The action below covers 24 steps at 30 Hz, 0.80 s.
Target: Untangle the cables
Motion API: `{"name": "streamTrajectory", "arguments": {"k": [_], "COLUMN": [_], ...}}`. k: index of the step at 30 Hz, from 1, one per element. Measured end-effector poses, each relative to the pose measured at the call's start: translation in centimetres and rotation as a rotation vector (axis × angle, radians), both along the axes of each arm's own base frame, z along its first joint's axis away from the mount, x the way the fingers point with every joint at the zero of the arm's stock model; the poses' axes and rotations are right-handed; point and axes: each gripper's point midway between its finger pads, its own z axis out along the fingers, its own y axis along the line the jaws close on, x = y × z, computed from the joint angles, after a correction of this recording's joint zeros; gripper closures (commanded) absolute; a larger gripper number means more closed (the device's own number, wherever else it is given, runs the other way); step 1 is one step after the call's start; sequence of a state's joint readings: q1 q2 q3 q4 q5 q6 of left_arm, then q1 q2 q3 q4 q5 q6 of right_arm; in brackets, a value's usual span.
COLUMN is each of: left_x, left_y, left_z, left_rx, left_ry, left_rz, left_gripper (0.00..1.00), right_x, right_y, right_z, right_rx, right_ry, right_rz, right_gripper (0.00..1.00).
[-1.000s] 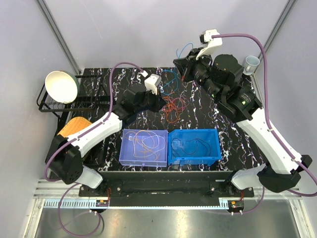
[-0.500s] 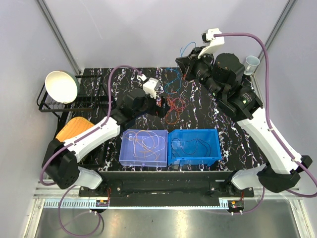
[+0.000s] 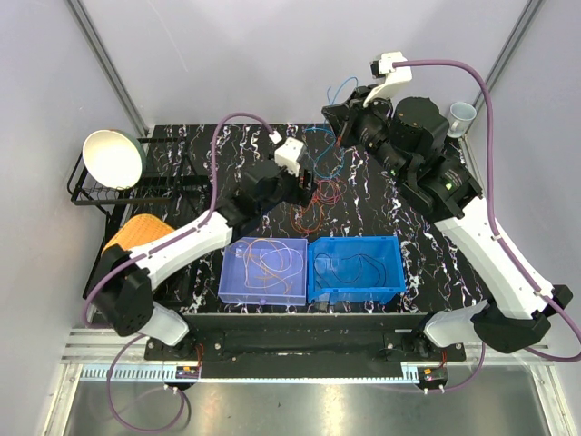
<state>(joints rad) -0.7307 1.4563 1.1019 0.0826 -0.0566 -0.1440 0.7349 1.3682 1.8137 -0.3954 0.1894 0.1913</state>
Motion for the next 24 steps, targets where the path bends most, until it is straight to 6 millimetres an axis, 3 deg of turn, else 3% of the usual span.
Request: {"name": "streamTrajectory", "arguments": {"k": [2, 5, 6, 8, 12, 13, 16, 21, 24], "left_x": [0.5, 1.5, 1.7, 1.9, 1.8, 1.5, 0.5, -2.0, -3.7], "left_y": [-0.2, -0.6, -0.5, 0.1, 2.1, 2.7, 4.6, 8.1, 10.2], "left_z": [-0.1, 0.1, 0.2, 0.1, -0.7, -0.7, 0.2, 3.0, 4.0], "left_rx": [0.001, -0.001, 0.002, 0.004, 0.048, 0.058, 0.068, 0.022, -0.002], "left_ry": [0.001, 0.001, -0.001, 0.009, 0.043, 0.055, 0.068, 0.047, 0.044], "left_rz": [0.022, 0.058, 0.074, 0.114, 0.205, 0.221, 0.267, 0.329, 0.355], "left_gripper": [0.42, 0.67, 0.85, 0.90, 0.54, 0.36, 0.15, 0.09, 0.08], "right_x": [0.0, 0.1, 0.0, -0.1, -0.8, -1.0, -1.8, -3.5, -4.4], "right_y": [-0.1, -0.2, -0.2, -0.4, -1.3, -1.5, -2.5, -3.9, -4.6], "right_z": [-0.1, -0.2, -0.2, -0.2, -0.3, -0.3, -0.5, -1.7, -3.5], "right_rx": [-0.002, -0.006, -0.007, -0.008, -0.009, -0.011, -0.012, -0.014, -0.033], "right_ry": [0.002, 0.005, 0.006, 0.007, 0.010, 0.012, 0.023, 0.070, 0.121], "right_rz": [-0.002, -0.005, -0.005, -0.008, -0.018, -0.021, -0.034, -0.037, -0.033], "right_gripper": [1.00, 1.00, 1.00, 1.00, 1.00, 1.00, 1.00, 1.00, 1.00]}}
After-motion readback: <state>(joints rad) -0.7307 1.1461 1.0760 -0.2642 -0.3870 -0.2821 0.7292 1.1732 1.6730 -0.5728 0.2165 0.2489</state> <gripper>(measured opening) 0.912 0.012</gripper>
